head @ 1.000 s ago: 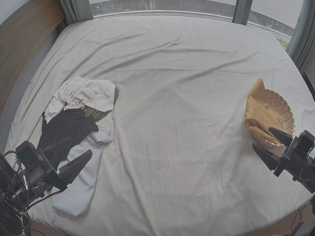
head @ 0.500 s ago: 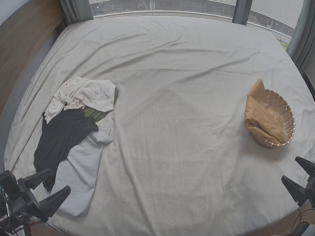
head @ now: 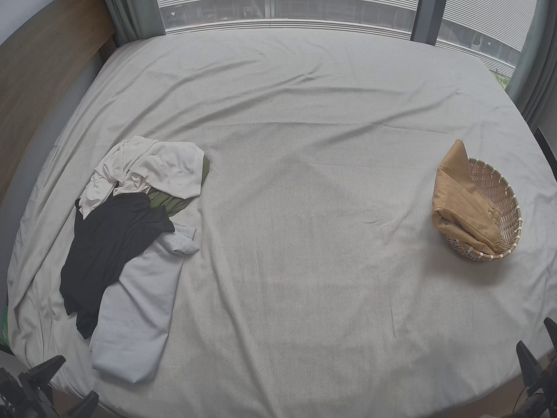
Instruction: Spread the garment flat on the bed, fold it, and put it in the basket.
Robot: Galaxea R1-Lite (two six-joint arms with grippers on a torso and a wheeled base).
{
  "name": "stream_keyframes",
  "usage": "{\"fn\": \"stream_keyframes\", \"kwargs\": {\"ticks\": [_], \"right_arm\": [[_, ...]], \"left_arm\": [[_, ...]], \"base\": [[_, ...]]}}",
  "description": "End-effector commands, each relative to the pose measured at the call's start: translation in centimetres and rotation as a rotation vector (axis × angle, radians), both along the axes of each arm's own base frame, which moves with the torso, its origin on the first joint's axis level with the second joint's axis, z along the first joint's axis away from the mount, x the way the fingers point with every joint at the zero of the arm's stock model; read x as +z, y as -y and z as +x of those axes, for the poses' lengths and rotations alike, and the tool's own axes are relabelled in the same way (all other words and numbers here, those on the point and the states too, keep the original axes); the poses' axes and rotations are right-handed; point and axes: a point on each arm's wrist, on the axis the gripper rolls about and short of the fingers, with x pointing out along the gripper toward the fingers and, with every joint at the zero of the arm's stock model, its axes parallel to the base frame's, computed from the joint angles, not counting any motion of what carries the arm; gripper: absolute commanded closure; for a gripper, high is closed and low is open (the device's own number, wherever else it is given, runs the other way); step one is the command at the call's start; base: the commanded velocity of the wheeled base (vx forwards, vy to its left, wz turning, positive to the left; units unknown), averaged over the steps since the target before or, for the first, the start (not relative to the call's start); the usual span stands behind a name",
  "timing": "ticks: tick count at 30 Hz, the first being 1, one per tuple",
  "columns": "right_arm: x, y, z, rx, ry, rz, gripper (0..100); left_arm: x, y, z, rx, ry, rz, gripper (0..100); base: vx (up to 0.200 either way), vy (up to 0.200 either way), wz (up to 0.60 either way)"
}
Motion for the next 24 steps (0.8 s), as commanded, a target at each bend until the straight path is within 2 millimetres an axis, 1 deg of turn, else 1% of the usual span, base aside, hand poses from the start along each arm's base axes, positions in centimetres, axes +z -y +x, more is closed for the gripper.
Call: {"fn": "stream_keyframes", "kwargs": {"ticks": [1, 3, 8, 12, 13, 15, 16, 18, 19, 21, 24], "right_arm": [[-1.1, 0.2, -0.3, -0.095, -0.007, 0.002, 0], [-1.1, 0.2, -0.3, -0.093, -0.008, 0.001, 0], [-1.1, 0.1, -0.3, -0.045, -0.015, -0.015, 0], [-1.3, 0.0, -0.3, -0.041, -0.027, -0.028, 0], [-1.3, 0.0, -0.3, -0.052, -0.029, -0.027, 0], [-1.6, -0.2, -0.8, -0.129, 0.011, -0.055, 0], [-1.8, -0.3, -1.1, -0.119, 0.036, -0.076, 0], [-1.9, -0.2, -1.1, -0.086, 0.033, -0.088, 0], [-1.8, -0.2, -1.1, -0.086, 0.031, -0.074, 0], [-1.8, -0.2, -1.1, -0.083, 0.034, -0.071, 0], [-1.8, -0.2, -1.1, -0.083, 0.035, -0.068, 0]], "left_arm": [[-0.3, -0.1, -0.6, 0.136, 0.084, 0.025, 0], [-0.8, -0.2, -0.5, 0.170, 0.072, 0.043, 0], [-0.8, -0.2, -0.5, 0.256, 0.072, 0.054, 0], [-0.8, -0.2, -0.5, 0.291, 0.076, 0.073, 0], [-0.8, -0.2, -0.5, 0.314, 0.076, 0.073, 0], [-0.8, -0.4, -0.5, 0.405, 0.072, 0.072, 0], [-0.8, -0.4, -0.5, 0.458, 0.071, 0.084, 0], [-0.9, -0.4, -0.6, 0.493, 0.082, 0.101, 0], [-1.0, -0.2, -0.9, 0.483, 0.120, 0.152, 0], [-1.2, -0.1, -1.2, 0.432, 0.145, 0.162, 0], [-1.3, -0.1, -1.2, 0.420, 0.134, 0.161, 0]], "base": [[0.000, 0.000, 0.00], [0.000, 0.000, 0.00], [0.000, 0.000, 0.00], [0.000, 0.000, 0.00], [0.000, 0.000, 0.00], [0.000, 0.000, 0.00], [0.000, 0.000, 0.00], [0.000, 0.000, 0.00], [0.000, 0.000, 0.00], [0.000, 0.000, 0.00], [0.000, 0.000, 0.00]]}}
